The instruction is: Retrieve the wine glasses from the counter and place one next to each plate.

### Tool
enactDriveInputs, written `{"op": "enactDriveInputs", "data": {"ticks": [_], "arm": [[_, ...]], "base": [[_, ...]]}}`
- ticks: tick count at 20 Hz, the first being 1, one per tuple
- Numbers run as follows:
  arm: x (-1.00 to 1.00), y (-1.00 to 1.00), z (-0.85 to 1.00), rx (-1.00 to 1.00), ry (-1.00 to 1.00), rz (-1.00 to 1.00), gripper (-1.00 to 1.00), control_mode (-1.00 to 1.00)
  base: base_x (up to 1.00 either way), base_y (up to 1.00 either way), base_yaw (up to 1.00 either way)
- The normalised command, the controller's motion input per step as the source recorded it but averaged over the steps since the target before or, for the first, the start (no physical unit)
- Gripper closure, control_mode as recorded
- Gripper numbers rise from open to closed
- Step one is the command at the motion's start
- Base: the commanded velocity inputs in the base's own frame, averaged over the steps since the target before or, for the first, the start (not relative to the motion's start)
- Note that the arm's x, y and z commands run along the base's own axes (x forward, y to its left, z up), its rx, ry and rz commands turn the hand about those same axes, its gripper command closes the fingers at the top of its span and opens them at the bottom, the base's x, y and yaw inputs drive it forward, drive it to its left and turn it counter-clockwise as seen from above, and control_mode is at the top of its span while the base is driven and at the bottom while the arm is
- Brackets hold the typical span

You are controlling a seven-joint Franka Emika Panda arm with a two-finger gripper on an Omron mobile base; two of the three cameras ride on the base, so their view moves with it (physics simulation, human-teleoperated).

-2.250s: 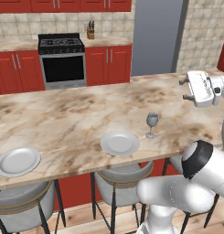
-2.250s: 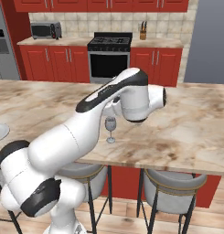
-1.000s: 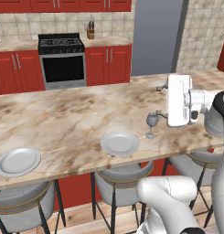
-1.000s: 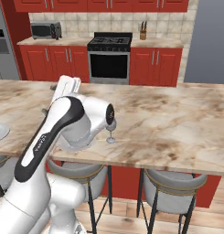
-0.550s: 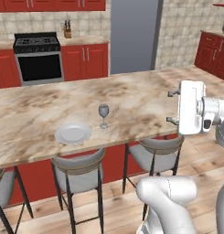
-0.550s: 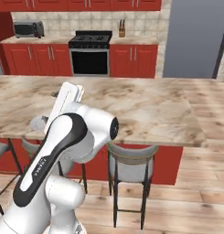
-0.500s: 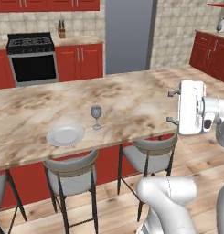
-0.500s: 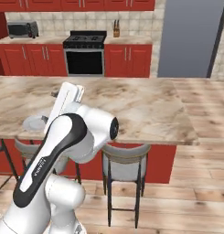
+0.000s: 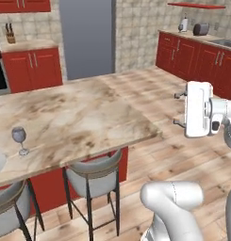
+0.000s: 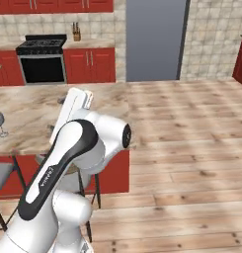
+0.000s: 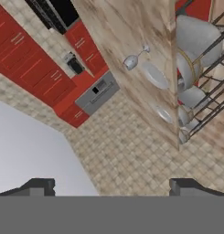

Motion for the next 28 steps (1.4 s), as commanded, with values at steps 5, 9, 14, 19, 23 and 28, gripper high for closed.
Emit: {"op": "enactDriveInputs", "data": {"ticks": [5, 9, 14, 19, 23, 28], "arm": [[0.0, 0.0, 0.0, 0.0, 0.0, 0.0, -1.0, 1.0], [0.0, 0.0, 0.0, 0.0, 0.0, 0.0, -1.0, 1.0], [0.0, 0.0, 0.0, 0.0, 0.0, 0.0, -1.0, 1.0], [0.0, 0.0, 0.0, 0.0, 0.0, 0.0, -1.0, 1.0], [0.0, 0.0, 0.0, 0.0, 0.0, 0.0, -1.0, 1.0], [0.0, 0.0, 0.0, 0.0, 0.0, 0.0, -1.0, 1.0]], "base": [[0.38, -1.0, -0.26], [0.27, -1.0, -0.26], [0.33, -1.0, -0.29], [0.77, -0.83, -0.38], [1.0, -0.03, -0.43], [1.0, 0.27, -0.52]]}}
